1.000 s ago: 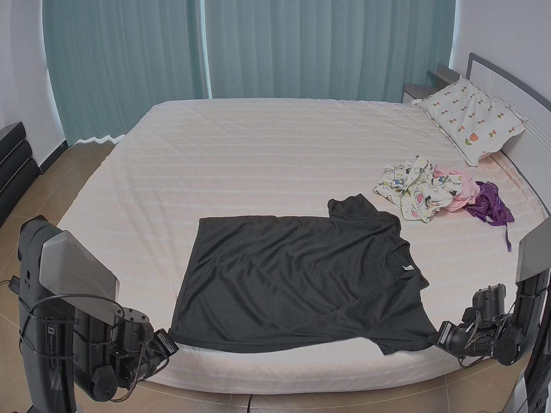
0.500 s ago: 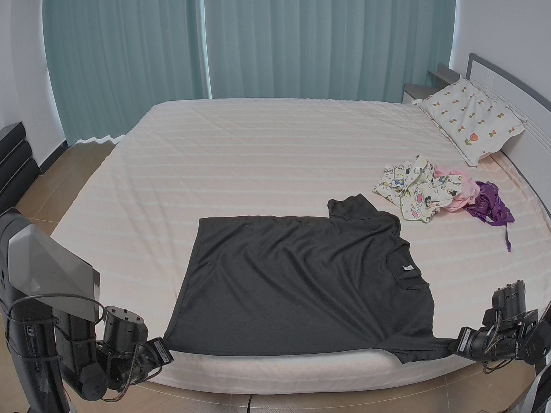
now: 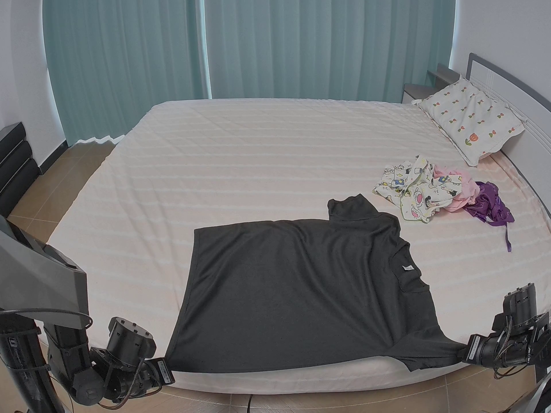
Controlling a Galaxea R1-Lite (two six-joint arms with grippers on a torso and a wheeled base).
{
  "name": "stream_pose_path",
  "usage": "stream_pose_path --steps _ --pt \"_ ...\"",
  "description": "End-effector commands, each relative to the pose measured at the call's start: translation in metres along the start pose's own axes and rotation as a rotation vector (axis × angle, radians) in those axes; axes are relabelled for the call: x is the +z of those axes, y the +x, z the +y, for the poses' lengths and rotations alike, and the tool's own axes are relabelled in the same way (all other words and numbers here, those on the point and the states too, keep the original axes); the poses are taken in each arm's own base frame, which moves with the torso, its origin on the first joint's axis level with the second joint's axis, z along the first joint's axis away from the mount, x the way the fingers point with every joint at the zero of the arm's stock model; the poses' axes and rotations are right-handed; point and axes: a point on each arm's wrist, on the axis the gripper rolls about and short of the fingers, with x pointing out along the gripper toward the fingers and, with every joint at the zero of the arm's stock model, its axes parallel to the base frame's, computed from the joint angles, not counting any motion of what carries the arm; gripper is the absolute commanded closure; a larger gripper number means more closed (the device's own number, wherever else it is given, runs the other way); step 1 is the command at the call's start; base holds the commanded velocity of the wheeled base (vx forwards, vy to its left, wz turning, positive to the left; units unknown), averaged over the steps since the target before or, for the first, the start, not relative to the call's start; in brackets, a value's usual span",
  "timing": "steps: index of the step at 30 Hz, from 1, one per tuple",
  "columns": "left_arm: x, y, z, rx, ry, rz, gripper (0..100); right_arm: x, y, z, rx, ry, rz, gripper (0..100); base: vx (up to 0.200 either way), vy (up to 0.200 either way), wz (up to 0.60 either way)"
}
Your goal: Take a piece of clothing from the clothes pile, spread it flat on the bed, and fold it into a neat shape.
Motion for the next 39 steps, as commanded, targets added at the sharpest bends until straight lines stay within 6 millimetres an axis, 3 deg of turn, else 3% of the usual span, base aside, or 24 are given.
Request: stream_pose_path --steps 1,9,21,39 --pt "-0.005 -0.012 0.004 0.019 0.02 0.031 100 -0.004 -0.006 -0.003 -0.006 0.003 -0.008 100 0.0 0.0 0.0" --pt "-0.013 -0.035 0.005 0.028 0.089 0.082 100 -0.008 -0.003 -0.005 -0.05 -0.045 0.028 100 0.0 0.0 0.0" --pt "-0.019 -0.032 0.008 0.065 0.103 0.153 100 -0.002 -0.002 -0.001 0.014 -0.046 0.018 100 0.0 0.0 0.0" --pt "0.064 -0.014 -0.03 -0.061 -0.062 -0.133 100 0.072 0.015 0.031 0.125 -0.009 -0.18 100 0.0 0.0 0.0"
